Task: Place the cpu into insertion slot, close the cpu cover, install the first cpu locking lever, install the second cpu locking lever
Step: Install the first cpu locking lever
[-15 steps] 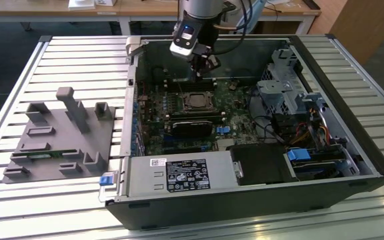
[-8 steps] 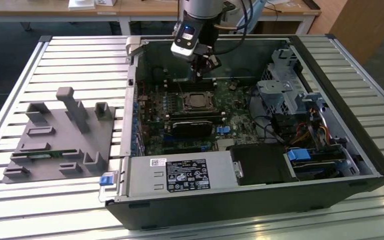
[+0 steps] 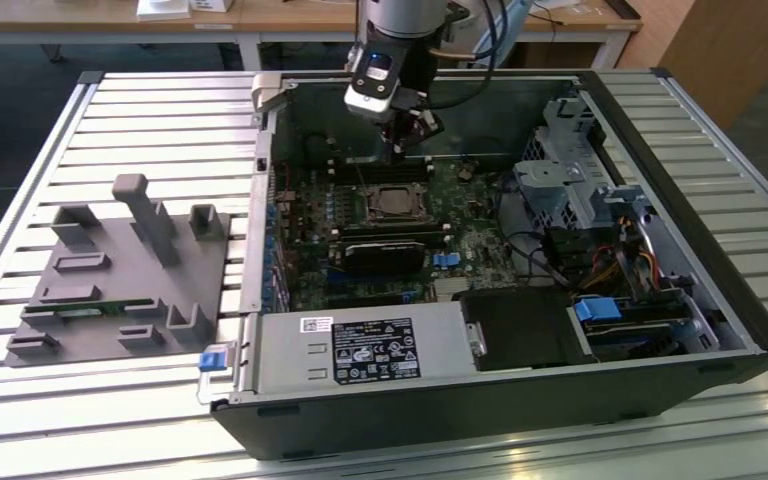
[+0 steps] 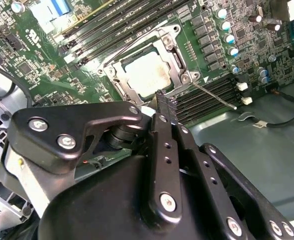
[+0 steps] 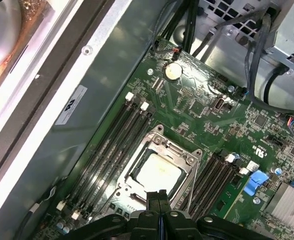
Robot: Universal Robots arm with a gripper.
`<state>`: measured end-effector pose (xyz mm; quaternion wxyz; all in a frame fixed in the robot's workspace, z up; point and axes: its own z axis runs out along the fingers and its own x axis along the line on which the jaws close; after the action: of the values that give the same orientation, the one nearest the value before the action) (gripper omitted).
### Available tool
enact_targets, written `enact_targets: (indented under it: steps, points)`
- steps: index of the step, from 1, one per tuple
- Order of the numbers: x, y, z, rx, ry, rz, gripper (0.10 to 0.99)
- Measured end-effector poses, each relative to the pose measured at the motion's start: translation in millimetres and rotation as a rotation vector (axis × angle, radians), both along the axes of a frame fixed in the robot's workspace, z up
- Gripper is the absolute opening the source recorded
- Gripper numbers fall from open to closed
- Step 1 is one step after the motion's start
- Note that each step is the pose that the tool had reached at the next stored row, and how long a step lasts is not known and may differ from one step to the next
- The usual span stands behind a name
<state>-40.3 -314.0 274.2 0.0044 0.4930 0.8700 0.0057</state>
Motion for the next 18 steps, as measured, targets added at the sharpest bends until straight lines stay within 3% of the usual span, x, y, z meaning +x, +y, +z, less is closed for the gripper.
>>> enact_targets:
  steps: [18]
  points:
    - [0.0, 0.0, 0.0, 0.0, 0.0, 0.089, 0.106]
